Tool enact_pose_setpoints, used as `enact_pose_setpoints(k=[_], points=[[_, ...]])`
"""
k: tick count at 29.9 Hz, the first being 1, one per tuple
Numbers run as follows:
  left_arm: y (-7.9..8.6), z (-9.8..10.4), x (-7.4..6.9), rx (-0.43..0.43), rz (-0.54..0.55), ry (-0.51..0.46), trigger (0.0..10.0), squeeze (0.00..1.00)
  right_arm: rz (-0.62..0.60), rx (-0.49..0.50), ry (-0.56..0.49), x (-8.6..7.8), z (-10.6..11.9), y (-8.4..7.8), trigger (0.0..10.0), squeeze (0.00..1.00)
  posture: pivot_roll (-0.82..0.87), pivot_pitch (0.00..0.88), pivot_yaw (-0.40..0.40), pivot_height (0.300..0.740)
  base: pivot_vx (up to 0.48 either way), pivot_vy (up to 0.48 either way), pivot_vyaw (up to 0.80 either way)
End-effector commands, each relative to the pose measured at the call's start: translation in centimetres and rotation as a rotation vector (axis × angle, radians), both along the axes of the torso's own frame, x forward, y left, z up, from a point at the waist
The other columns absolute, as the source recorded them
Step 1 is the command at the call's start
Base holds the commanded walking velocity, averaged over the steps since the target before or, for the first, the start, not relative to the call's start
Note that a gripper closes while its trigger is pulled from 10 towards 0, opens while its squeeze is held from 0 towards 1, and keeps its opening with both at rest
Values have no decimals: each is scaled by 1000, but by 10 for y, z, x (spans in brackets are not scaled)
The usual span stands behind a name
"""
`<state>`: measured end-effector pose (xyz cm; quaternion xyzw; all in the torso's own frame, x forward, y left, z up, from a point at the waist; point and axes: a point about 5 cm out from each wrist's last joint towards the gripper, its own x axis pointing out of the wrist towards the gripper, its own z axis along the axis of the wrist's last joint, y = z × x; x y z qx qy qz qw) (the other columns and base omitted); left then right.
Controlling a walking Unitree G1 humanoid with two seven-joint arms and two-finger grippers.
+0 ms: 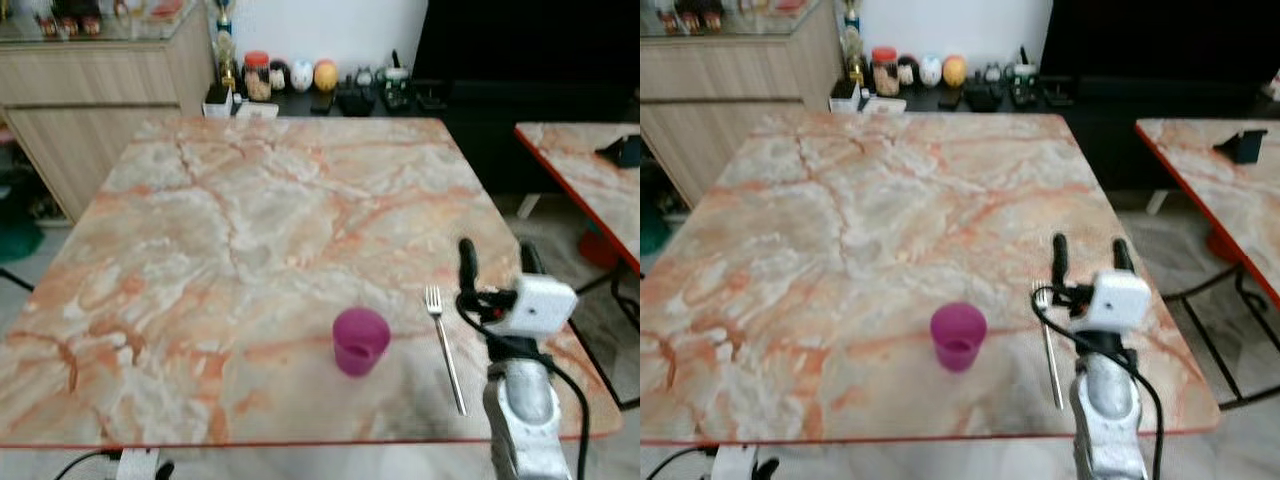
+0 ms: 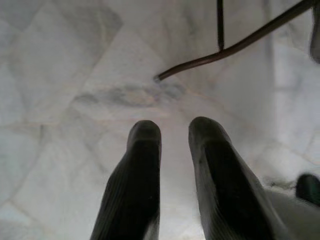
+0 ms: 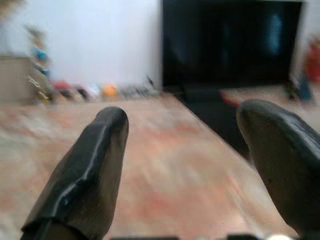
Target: Setting the table
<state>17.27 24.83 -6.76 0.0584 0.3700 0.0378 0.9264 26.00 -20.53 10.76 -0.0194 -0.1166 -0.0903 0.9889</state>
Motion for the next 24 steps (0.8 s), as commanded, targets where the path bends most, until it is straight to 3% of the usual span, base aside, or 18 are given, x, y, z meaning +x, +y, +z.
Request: enact_pose_setpoints(k=[1,2,4,5,7,10,11,12,14,24], points=[[3,-5,-12,5,14,40,10000,0,10,33,10,1,0,4,10000,0,26,0,-27,724,0,0,0],[3,-5,-13,4,12,41,10000,0,-1,44,71,-2,-8,4,10000,0,23,0,-25,724,0,0,0],[3,-6,-13,3,11,42,10000,0,-3,52,73,-2,-9,4,10000,0,23,0,-25,724,0,0,0],[2,-6,-13,1,10,43,10000,0,-1,62,106,-2,-13,4,10000,973,22,0,-23,724,0,0,0],[1,-6,-13,-1,7,42,10000,0,31,77,144,0,-17,7,10000,1000,23,0,-23,724,0,0,0],[-1,-6,-12,-3,4,41,10000,0,69,66,197,3,-21,12,10000,1000,24,0,-23,724,0,0,0],[0,-6,-12,-4,4,40,10000,0,84,69,215,4,-22,14,10000,741,25,0,-22,724,0,0,0],[0,-6,-11,-4,4,40,10000,0,91,61,264,6,-26,16,10000,0,26,0,-21,724,0,0,0],[0,-6,-11,-4,5,39,10000,0,105,65,351,11,-32,21,10000,0,26,0,-21,724,0,0,0],[1,-6,-11,-3,1,40,10000,0,114,102,460,21,-40,27,10000,0,32,0,-22,724,0,0,0]])
